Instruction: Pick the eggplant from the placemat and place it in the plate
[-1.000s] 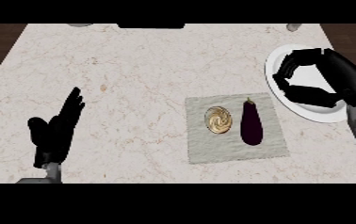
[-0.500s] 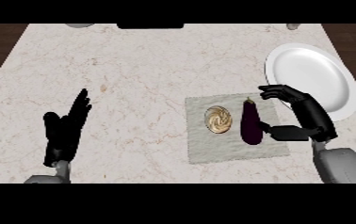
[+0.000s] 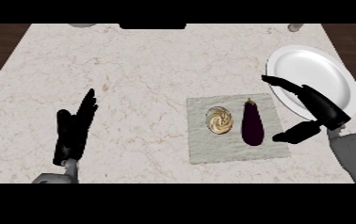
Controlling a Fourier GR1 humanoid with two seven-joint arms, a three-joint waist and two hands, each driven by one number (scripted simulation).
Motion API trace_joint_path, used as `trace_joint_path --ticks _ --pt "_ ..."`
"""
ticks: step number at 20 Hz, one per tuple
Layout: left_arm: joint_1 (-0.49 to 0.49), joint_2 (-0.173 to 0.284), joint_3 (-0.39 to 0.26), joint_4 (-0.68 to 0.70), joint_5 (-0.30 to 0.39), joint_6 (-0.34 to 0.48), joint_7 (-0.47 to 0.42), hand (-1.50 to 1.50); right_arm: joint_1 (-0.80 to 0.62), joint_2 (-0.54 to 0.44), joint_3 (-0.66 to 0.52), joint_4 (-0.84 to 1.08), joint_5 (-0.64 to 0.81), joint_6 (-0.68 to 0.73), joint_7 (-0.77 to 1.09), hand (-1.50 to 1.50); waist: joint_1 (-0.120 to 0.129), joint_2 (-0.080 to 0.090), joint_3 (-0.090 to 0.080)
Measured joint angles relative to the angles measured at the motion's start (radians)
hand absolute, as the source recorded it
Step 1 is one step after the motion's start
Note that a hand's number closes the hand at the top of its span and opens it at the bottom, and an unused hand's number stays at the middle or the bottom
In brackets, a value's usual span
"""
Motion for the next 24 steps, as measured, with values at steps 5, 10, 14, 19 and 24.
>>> trace_joint_path --ticks 5,10,14,19,24 --pt "-0.007 -0.005 0.008 0.007 -0.001 -0.002 0.003 0.00 -0.106 -0.039 0.059 -0.028 0.075 0.104 0.151 -1.50 0.001 -0.001 -0.001" --pt "-0.001 -0.017 0.006 0.013 -0.009 0.000 -0.009 0.00 -0.167 -0.042 0.122 -0.015 0.104 0.258 0.267 -1.50 0.002 -0.001 -0.001" --pt "-0.003 -0.025 0.006 0.005 -0.019 0.001 0.003 0.00 -0.192 -0.015 0.148 0.009 0.135 0.343 0.322 -1.50 0.000 -0.001 0.000" --pt "0.011 -0.027 0.020 -0.023 -0.030 -0.011 0.004 0.00 -0.198 0.036 0.131 0.061 0.215 0.380 0.322 -1.50 -0.002 -0.001 0.000" --pt "0.004 -0.041 0.026 -0.039 -0.049 -0.016 0.027 0.00 -0.216 0.086 0.103 0.119 0.290 0.409 0.298 -1.50 -0.002 0.000 0.000"
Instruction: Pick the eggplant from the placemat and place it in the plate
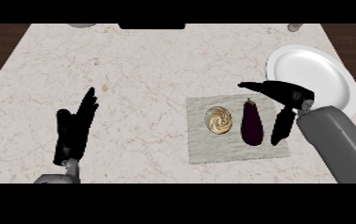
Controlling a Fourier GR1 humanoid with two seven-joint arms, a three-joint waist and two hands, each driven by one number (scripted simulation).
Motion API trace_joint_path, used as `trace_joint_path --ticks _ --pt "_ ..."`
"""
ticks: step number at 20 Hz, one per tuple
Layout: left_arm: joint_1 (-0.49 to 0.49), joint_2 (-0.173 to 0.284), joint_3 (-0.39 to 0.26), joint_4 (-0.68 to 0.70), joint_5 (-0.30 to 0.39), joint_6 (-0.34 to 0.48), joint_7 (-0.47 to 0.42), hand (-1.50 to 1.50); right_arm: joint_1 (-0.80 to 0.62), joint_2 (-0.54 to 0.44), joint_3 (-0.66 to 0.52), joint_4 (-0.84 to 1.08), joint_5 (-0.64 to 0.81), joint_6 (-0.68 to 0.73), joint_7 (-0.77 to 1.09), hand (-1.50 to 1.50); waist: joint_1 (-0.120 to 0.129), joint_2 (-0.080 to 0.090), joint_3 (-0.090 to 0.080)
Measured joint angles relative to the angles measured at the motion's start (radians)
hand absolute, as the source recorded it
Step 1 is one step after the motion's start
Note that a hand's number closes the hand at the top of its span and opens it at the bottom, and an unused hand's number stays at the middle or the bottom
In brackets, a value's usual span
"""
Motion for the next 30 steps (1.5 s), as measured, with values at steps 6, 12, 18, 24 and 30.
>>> trace_joint_path --ticks 6,12,18,24,30 --pt "-0.022 -0.014 0.023 0.035 -0.009 -0.021 -0.010 0.00 -0.005 0.057 -0.030 0.037 0.081 0.024 -0.025 -1.50 -0.001 0.000 0.000" --pt "-0.006 -0.018 0.042 0.019 -0.013 -0.044 -0.006 0.00 -0.011 0.105 -0.063 0.100 0.161 0.018 -0.069 -1.50 -0.001 0.000 0.000" --pt "-0.010 -0.033 0.043 -0.004 -0.032 -0.045 0.016 0.00 0.007 0.131 -0.072 0.143 0.236 -0.006 -0.113 1.50 0.000 -0.001 0.000" --pt "0.013 -0.027 0.061 -0.016 -0.036 -0.061 0.007 0.00 -0.001 0.126 -0.071 0.176 0.313 -0.080 -0.232 1.50 0.001 -0.004 -0.003" --pt "-0.006 -0.040 0.077 0.042 -0.040 -0.074 -0.031 0.00 -0.008 0.150 -0.094 0.204 0.384 -0.169 -0.277 1.50 0.000 -0.004 -0.002"
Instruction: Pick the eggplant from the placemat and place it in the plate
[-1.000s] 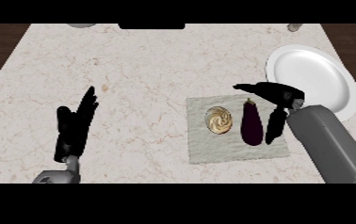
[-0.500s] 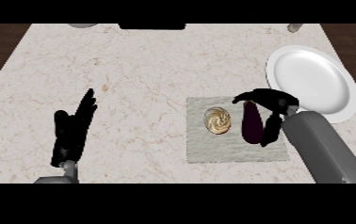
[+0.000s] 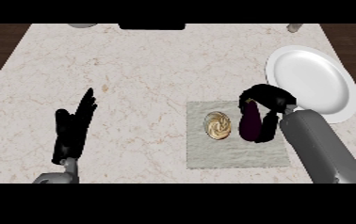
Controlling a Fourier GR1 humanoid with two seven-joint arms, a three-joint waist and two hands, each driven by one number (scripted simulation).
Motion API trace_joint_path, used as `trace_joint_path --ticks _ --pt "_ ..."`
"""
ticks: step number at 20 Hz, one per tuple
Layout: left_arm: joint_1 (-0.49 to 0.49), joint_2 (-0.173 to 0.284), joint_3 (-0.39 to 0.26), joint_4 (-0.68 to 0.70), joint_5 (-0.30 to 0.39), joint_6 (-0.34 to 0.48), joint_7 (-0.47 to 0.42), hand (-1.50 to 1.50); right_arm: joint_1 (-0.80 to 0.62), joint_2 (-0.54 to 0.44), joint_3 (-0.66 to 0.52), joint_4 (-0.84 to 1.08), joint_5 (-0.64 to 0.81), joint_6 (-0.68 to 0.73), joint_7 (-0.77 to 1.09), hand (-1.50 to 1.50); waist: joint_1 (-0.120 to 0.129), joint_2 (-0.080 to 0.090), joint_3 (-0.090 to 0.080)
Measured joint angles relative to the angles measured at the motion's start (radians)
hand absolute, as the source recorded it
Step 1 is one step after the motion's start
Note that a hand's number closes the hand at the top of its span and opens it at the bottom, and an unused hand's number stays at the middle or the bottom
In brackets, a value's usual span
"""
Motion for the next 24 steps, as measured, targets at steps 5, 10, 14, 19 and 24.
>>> trace_joint_path --ticks 5,10,14,19,24 --pt "0.002 -0.006 0.005 0.017 -0.002 -0.002 -0.022 0.00 -0.009 0.018 -0.056 -0.009 0.023 -0.119 0.046 1.50 -0.003 0.002 0.002" --pt "-0.024 -0.011 0.010 0.029 -0.004 0.005 -0.006 0.00 0.000 0.066 -0.113 -0.083 0.043 -0.286 0.148 1.50 -0.010 0.001 0.002" --pt "-0.021 -0.003 0.018 0.033 -0.002 -0.002 -0.009 0.00 0.026 0.086 -0.134 -0.203 0.060 -0.372 0.210 1.50 -0.013 0.000 0.002" --pt "-0.019 -0.006 0.017 0.020 -0.007 0.006 0.009 0.00 0.047 0.064 -0.213 -0.378 0.036 -0.441 0.257 1.50 -0.020 -0.003 0.002" --pt "-0.026 -0.016 0.008 0.004 -0.014 0.012 0.029 0.00 0.062 0.049 -0.289 -0.506 0.038 -0.484 0.350 1.50 -0.016 -0.001 0.002"
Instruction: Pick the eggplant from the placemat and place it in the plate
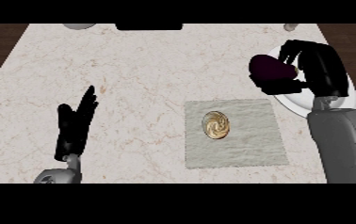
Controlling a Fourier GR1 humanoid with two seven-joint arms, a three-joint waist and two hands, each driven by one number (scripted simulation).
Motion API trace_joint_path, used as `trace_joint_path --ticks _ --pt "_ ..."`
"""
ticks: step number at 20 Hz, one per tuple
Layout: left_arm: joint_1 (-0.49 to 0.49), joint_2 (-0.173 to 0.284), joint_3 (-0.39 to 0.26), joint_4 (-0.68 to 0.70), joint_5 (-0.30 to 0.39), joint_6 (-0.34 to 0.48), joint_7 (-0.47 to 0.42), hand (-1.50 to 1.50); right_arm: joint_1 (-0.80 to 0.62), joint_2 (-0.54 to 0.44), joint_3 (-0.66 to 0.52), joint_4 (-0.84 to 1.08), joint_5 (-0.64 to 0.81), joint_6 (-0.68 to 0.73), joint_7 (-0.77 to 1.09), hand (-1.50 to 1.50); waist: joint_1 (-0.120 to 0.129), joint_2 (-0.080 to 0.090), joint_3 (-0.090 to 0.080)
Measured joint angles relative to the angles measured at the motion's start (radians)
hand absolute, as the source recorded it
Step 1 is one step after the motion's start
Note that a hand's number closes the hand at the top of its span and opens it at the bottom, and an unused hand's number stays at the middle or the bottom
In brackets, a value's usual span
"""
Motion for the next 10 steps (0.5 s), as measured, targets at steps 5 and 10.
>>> trace_joint_path --ticks 5,10 --pt "0.016 0.000 -0.001 -0.014 -0.002 -0.007 -0.007 0.00 -0.024 -0.037 -0.085 0.007 -0.020 0.004 0.051 1.50 0.008 0.003 0.000" --pt "0.008 -0.008 0.001 0.003 -0.005 -0.011 -0.020 0.00 -0.061 -0.095 -0.163 0.154 -0.043 -0.032 -0.005 1.50 0.013 0.005 0.000"
